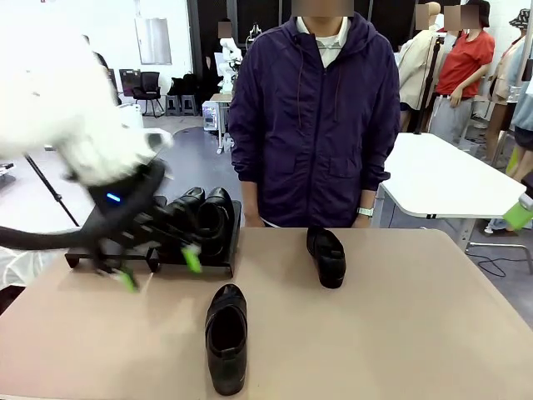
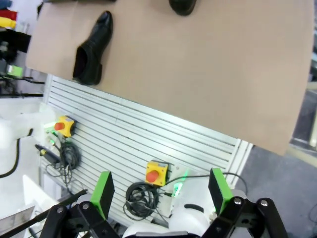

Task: Organize the shoes by placing them on the stand.
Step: Place the Shoe from the middle of the table onto the Shoes Stand.

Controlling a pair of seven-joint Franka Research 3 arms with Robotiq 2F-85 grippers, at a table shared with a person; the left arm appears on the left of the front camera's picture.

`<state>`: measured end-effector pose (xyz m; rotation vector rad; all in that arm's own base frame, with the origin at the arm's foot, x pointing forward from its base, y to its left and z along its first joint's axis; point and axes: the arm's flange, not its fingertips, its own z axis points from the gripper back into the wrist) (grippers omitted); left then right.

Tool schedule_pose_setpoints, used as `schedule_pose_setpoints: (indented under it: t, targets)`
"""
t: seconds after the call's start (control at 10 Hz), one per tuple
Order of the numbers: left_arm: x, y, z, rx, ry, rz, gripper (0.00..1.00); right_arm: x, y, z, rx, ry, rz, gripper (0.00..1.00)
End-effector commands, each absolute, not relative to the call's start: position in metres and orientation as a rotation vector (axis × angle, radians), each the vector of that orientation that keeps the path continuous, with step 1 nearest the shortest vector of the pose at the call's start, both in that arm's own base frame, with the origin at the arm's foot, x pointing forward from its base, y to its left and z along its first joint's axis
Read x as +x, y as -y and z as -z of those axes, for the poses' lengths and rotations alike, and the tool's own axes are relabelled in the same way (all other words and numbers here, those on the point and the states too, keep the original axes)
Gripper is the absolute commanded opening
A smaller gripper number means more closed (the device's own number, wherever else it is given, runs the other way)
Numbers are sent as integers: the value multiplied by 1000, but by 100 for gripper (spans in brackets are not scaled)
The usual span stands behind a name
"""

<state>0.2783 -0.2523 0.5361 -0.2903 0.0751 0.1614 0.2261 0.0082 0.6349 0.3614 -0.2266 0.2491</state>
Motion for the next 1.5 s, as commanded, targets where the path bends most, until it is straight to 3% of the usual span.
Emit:
schedule_pose_setpoints:
  t: [0.0,0.2,0.3,0.4,0.6,0.7,1.1,1.4]
  targets:
    - [288,292,-494,-322,-61,-98,100,226,-8,-636,381,230,-277,100]
    - [301,321,-458,-293,-55,-111,100,226,-8,-636,381,230,-277,100]
    - [326,307,-491,-353,-91,-106,100,226,-8,-636,381,230,-277,100]
    - [277,327,-463,-291,-62,-73,100,226,-8,-636,381,230,-277,100]
    - [277,327,-463,-291,-62,-73,100,226,-8,-636,381,230,-277,100]
    - [297,325,-459,-309,-78,-75,100,226,-8,-636,381,230,-277,100]
    - [334,362,-404,-200,122,-131,100,226,-8,-636,381,230,-277,100]
    - [353,367,-372,-187,142,-99,100,226,-8,-636,381,230,-277,100]
